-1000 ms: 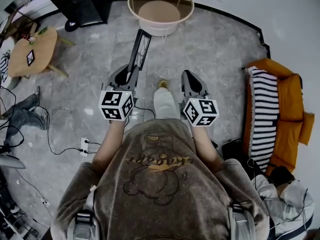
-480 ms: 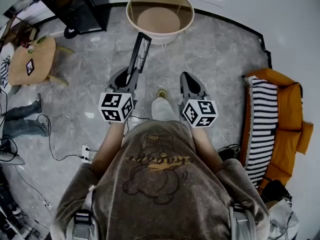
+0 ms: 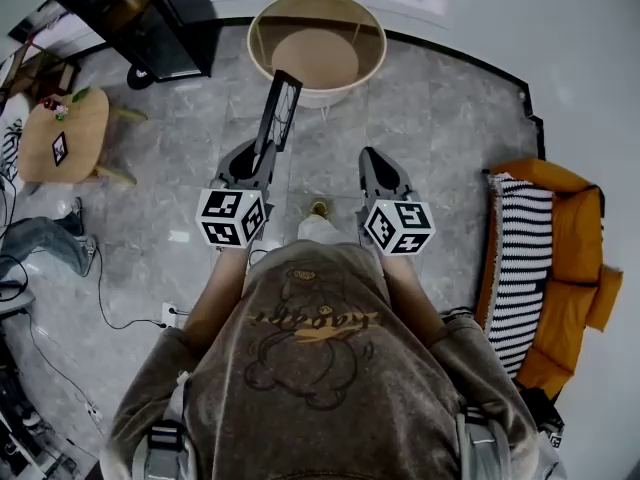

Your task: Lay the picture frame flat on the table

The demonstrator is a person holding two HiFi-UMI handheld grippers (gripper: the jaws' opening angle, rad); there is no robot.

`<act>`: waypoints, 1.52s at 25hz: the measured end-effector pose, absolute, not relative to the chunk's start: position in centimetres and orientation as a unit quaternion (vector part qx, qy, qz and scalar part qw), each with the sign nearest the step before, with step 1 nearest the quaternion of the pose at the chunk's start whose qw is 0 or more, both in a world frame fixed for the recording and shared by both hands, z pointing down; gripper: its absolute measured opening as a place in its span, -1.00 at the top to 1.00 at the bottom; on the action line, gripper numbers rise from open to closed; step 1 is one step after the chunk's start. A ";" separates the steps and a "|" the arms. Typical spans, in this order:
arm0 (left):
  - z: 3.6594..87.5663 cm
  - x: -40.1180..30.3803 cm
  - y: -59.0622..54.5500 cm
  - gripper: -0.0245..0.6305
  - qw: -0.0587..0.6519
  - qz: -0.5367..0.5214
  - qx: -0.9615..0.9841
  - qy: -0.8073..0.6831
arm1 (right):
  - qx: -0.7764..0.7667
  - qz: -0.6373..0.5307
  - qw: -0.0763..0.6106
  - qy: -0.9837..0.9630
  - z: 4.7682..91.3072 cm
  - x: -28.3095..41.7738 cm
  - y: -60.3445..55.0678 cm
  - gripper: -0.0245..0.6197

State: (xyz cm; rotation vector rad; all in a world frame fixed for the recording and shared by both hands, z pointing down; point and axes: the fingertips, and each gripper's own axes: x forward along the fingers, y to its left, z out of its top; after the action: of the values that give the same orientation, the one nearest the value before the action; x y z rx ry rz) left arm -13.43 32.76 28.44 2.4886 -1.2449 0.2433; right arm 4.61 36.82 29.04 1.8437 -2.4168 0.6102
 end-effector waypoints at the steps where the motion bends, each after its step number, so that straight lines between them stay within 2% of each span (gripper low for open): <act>1: 28.4 -13.0 32.1 0.68 0.173 0.085 0.877 -0.441 | 0.592 0.197 0.021 -0.781 29.0 5.0 36.0 0.86; 12: 29.3 -10.1 25.3 0.68 0.184 0.085 0.864 -0.460 | 0.560 0.203 0.033 -0.803 30.0 7.2 27.8 0.86; 38: 30.1 -8.1 17.1 0.68 0.189 0.073 0.860 -0.469 | 0.536 0.208 0.043 -0.817 31.4 8.3 19.2 0.86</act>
State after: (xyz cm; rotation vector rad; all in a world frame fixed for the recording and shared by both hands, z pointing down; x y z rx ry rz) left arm -8.05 17.12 30.10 2.4173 -1.3193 0.2049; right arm 8.30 19.19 31.38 1.6382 -2.4989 0.6368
